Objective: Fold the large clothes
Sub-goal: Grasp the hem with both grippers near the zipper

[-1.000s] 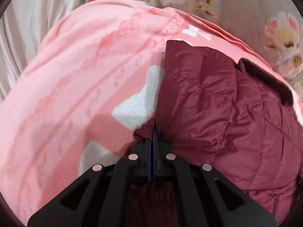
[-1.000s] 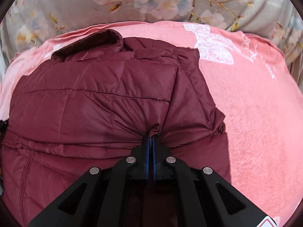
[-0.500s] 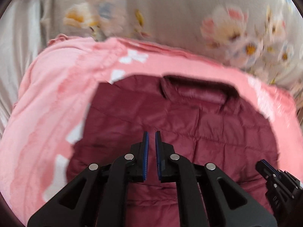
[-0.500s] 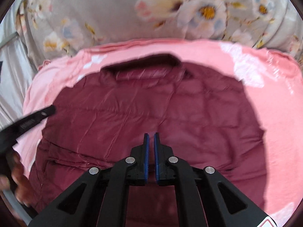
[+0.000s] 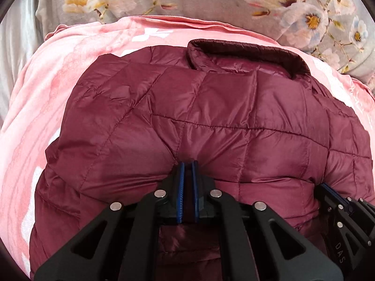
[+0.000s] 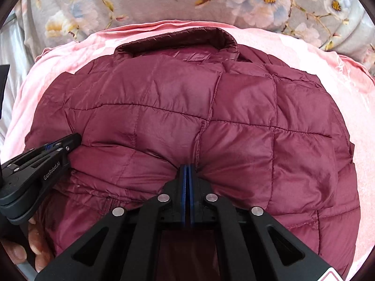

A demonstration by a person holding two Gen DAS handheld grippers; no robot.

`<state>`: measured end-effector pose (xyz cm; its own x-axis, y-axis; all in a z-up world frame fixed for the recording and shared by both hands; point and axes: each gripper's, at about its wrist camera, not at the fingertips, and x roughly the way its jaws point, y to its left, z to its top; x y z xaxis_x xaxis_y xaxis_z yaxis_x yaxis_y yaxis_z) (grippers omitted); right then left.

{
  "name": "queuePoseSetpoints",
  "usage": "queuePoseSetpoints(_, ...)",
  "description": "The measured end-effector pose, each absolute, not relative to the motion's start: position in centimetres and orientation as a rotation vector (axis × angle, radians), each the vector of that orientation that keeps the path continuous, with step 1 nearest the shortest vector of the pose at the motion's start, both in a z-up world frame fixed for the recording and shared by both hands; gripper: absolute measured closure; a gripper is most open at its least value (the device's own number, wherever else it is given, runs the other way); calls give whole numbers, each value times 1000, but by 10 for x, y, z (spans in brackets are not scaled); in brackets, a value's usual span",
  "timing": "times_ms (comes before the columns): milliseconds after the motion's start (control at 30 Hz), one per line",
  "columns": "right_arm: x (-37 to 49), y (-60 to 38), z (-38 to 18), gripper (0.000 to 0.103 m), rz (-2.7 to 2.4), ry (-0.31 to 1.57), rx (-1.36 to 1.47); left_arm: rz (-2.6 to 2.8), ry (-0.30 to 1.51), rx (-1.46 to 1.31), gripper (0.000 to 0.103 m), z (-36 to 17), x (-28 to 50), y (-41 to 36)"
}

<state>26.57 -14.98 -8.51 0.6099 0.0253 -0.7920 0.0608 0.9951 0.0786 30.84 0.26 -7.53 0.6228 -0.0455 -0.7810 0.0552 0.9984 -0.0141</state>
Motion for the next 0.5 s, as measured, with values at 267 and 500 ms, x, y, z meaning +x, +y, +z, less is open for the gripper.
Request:
queuePoseSetpoints(267,265,-153,-88,103,-20,901,101,-44,882,58,97,-78,307,-4)
queuePoseSetpoints(500,256,-144,-86,103,-34,916,32,-41,880,146,98,-79,298,-11)
